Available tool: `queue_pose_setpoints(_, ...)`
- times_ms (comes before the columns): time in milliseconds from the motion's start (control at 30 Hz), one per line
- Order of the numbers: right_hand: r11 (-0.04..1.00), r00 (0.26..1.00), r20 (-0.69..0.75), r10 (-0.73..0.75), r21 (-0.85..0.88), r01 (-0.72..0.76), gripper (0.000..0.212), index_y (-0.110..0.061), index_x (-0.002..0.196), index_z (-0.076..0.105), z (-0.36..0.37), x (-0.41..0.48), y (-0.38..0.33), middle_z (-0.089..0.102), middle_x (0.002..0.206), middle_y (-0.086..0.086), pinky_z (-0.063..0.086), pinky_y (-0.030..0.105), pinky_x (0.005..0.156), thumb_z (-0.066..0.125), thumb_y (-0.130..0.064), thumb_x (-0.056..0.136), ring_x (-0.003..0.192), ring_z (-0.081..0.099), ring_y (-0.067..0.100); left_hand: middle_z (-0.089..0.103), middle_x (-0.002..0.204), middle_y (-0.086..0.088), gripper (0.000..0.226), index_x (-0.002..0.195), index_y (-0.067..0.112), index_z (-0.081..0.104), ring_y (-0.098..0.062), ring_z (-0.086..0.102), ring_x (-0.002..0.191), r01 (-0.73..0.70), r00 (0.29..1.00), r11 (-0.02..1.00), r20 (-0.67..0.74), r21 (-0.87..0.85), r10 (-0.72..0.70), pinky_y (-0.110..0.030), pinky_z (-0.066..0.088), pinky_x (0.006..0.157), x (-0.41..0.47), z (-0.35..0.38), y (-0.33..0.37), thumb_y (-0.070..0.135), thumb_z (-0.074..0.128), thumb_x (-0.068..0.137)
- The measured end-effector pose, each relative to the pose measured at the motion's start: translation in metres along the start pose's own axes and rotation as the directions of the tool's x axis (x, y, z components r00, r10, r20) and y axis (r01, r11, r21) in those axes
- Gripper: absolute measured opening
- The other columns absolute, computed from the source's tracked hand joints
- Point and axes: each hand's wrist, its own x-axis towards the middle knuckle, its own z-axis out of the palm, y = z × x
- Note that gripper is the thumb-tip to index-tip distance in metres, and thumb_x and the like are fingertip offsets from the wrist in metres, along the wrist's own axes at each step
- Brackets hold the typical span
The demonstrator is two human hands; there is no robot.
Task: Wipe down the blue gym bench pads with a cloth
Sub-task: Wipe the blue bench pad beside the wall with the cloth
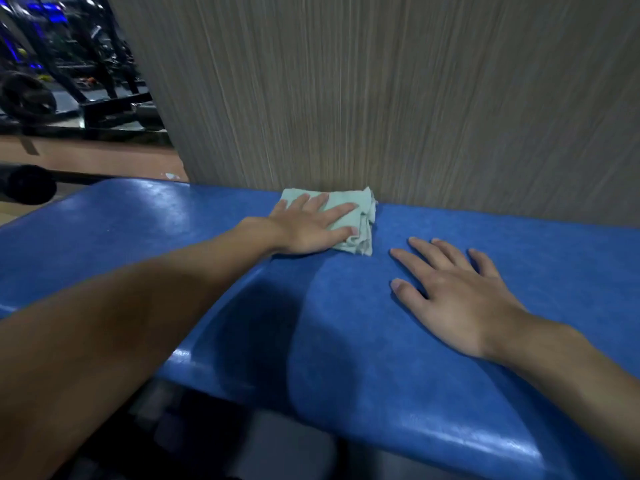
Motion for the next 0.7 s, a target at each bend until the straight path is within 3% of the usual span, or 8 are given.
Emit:
queue_pose_setpoints(167,1.000,1.000,0.009,0.006,0.008,-0.006,0.066,-0.044,0.154,0.007,-0.002,0.000,0.000,-0.003,0.164,-0.016,-0.004,0.047,0.121,0.006,-0.063,0.091,0.150,-0.009,0.009,0.000,0.168,0.002,0.065,0.148,0.061,0.000,-0.029,-0.001,0.153,0.021,1.000,1.000,-0.004,-0.015,-0.021,-0.057,-0.001,0.120,0.017,-0.004,0.002,0.080,0.014,0.088)
queue_pose_setpoints(333,0.999,1.000,0.008,0.013,0.029,-0.013,0.063,-0.044,0.154,0.010,-0.003,-0.002,-0.001,0.000,0.165,-0.015,-0.004,0.047,0.121,0.011,-0.063,0.093,0.151,-0.007,0.010,-0.007,0.167,0.003,0.064,0.147,0.061,-0.005,-0.026,-0.007,0.153,-0.025,1.000,1.000,-0.006,-0.017,0.025,-0.053,-0.004,0.121,-0.052,0.008,0.005,0.079,0.014,0.089)
queue_pose_setpoints(567,0.999,0.999,0.031,0.024,-0.040,-0.023,0.059,-0.040,0.153,0.018,-0.015,0.003,-0.007,0.008,0.165,-0.009,-0.002,0.054,0.119,0.020,-0.059,0.098,0.151,0.000,0.015,-0.009,0.167,0.006,0.076,0.132,0.073,-0.023,-0.021,-0.009,0.153,-0.141,0.987,0.990,-0.079,0.024,0.142,-0.048,-0.004,0.122,-0.187,0.028,0.003,0.095,-0.017,0.059)
queue_pose_setpoints(700,0.999,0.999,0.022,-0.026,0.027,0.026,0.060,-0.042,0.154,0.012,-0.014,0.009,-0.026,0.003,0.166,-0.011,-0.006,0.053,0.120,0.019,-0.061,0.098,0.152,-0.005,0.015,-0.008,0.167,0.007,0.073,0.127,0.077,-0.023,-0.019,-0.010,0.153,-0.115,0.992,0.993,-0.060,-0.012,0.114,-0.047,-0.004,0.122,-0.189,0.026,0.001,0.097,-0.013,0.057)
